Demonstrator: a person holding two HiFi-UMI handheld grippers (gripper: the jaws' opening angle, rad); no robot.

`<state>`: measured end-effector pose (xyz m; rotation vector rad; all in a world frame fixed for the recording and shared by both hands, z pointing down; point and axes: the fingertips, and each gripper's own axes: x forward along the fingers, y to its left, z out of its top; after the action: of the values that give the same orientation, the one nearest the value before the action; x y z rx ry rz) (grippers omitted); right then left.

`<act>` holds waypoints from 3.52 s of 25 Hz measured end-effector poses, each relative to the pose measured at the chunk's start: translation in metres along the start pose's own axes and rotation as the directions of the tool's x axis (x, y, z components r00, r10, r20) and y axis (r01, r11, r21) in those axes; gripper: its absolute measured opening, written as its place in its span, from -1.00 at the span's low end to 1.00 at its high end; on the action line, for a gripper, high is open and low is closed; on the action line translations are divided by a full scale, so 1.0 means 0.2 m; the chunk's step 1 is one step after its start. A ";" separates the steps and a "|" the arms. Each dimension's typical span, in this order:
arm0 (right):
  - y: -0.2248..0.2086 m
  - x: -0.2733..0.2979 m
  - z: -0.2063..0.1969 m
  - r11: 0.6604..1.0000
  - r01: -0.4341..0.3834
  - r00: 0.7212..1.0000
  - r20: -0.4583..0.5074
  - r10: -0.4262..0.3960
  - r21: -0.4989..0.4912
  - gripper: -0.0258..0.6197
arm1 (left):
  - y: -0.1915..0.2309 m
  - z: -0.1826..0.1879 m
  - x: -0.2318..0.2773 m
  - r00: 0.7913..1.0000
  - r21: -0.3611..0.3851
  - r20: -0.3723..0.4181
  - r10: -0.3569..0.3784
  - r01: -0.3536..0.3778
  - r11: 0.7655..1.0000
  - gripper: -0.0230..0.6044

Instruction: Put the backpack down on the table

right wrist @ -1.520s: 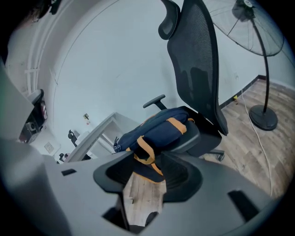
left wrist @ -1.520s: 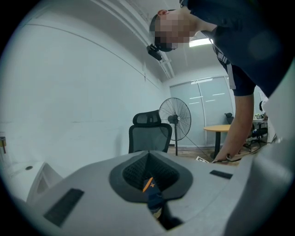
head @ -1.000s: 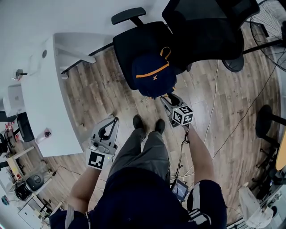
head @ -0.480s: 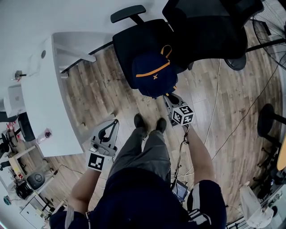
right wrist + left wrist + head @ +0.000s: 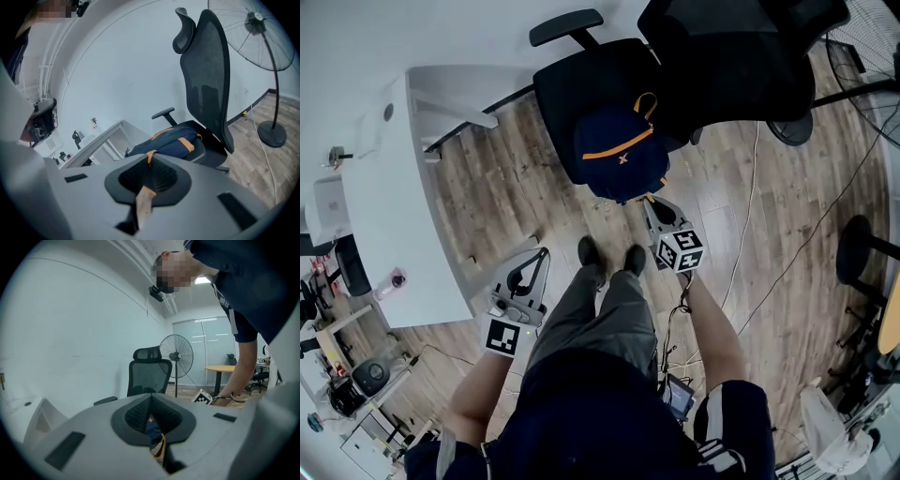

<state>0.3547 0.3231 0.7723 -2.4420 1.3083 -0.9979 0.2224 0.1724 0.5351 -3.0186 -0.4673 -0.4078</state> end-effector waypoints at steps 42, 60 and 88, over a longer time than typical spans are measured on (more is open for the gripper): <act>0.72 -0.19 1.20 0.975 -0.176 0.975 0.112 0.191 -0.133 -0.91 | 0.24 0.35 -0.19 0.959 -0.079 0.127 0.252 -0.243 0.967 -0.92; 1.38 -0.48 1.42 0.857 -0.428 0.883 0.072 0.465 -0.288 -0.91 | 0.28 0.44 -0.74 0.846 -0.122 0.118 0.520 -0.508 0.853 -0.92; 2.99 -0.51 1.32 0.546 -0.679 0.641 -0.034 0.767 -0.491 -0.91 | 0.63 0.52 -2.07 0.527 -0.187 0.143 0.837 -0.816 0.546 -0.92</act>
<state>0.0891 0.0151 0.2495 -1.7842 2.4016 -0.2196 -0.0941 -0.0576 0.3207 -2.9129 1.0355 -0.0076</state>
